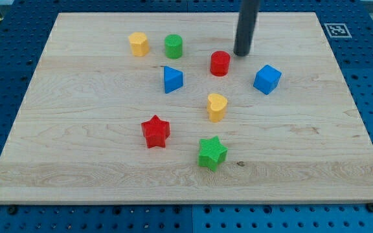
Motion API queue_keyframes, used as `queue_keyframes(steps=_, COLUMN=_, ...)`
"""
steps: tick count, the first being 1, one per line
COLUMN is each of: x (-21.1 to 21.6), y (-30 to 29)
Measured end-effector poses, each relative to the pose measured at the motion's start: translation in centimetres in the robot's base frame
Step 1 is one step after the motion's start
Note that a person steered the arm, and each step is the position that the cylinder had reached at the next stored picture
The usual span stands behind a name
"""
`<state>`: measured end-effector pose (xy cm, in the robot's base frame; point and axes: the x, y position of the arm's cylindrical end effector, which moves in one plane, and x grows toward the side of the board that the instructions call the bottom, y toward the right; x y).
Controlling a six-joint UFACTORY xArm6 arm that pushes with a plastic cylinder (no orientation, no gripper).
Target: Push the red circle up a bit
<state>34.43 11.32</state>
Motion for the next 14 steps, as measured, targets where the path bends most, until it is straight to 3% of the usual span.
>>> queue_keyframes(steps=3, x=5.0, y=0.5)
queue_keyframes(steps=5, x=8.0, y=-4.4)
queue_keyframes(steps=10, x=2.4, y=-7.0)
queue_keyframes(steps=14, x=0.3, y=-7.8)
